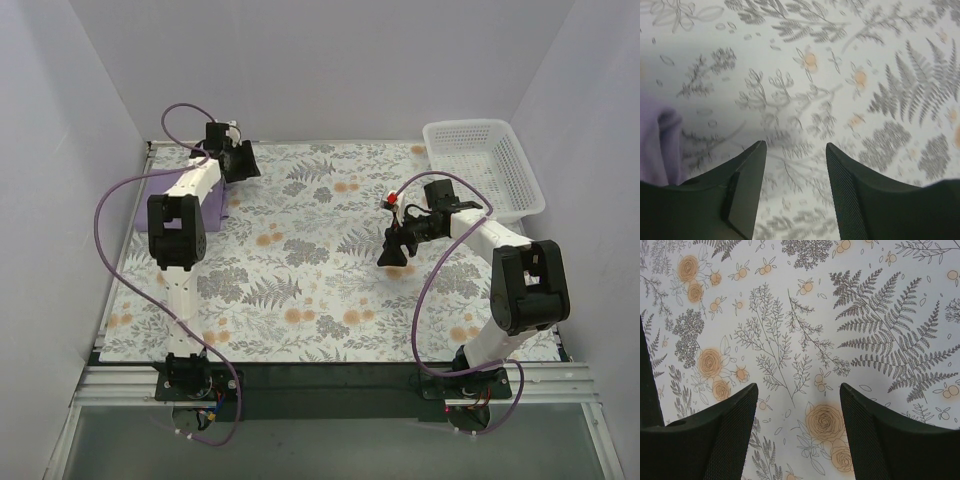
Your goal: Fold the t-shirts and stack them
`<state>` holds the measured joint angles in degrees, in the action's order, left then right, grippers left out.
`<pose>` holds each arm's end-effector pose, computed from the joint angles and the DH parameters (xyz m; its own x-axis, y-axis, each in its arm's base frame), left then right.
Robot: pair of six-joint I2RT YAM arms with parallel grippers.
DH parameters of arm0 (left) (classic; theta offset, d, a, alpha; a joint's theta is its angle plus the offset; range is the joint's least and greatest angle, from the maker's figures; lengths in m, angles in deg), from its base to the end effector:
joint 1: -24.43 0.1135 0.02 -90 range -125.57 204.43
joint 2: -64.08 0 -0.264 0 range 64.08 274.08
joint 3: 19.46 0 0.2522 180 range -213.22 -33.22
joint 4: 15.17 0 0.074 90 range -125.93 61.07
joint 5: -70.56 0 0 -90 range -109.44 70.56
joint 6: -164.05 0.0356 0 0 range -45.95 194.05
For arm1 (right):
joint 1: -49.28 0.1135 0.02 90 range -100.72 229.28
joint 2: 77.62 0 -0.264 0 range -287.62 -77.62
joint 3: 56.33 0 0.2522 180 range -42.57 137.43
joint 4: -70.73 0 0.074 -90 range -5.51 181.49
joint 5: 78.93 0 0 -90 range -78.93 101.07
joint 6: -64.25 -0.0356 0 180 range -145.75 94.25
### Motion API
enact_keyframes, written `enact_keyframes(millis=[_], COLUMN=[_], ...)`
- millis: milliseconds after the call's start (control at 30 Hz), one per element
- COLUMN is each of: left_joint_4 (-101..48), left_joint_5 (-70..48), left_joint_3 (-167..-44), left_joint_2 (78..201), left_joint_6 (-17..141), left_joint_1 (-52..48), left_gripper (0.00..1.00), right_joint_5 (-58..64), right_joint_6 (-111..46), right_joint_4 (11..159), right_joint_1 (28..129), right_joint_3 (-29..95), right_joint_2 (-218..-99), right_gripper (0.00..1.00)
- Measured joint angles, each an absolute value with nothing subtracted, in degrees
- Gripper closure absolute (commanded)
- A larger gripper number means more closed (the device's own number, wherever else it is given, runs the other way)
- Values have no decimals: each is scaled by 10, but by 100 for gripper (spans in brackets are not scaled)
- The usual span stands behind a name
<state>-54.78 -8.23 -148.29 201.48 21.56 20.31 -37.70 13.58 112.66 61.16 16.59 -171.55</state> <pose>0.5345 -0.0454 0.1734 -0.6111 -0.7361 -0.2911 -0.4680 0.6325 -0.6171 0.3055 0.0916 0.1997 -0.3759 -0.5059 -0.7764 -0.9162 0.3282 0.2297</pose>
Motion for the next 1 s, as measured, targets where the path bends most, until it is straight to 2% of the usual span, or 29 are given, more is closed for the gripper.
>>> enact_keyframes(millis=[167, 333, 533, 700, 833, 1000], left_joint_4=[-524, -480, -482, -493, -501, -502], left_joint_5=[-104, -192, -270, -316, -321, -300], left_joint_3=[-1369, -1353, -1384, -1417, -1430, -1447], left_joint_2=[1883, 1827, 1890, 1966, 2007, 2022], left_joint_6=[220, 219, 217, 222, 228, 229], left_joint_1=[201, 202, 206, 206, 206, 206], left_gripper=[54, 56, 64, 66, 68, 66], right_joint_5=[-377, -377, -377, -377, -377, -376], right_joint_6=[137, 137, 137, 137, 139, 140], right_joint_4=[1130, 1131, 1131, 1131, 1131, 1131], right_joint_1=[609, 609, 609, 609, 609, 609], right_joint_3=[166, 166, 166, 166, 166, 166], right_joint_2=[-1715, -1715, -1716, -1719, -1719, -1727], right_gripper=[27, 27, 27, 27, 27, 27])
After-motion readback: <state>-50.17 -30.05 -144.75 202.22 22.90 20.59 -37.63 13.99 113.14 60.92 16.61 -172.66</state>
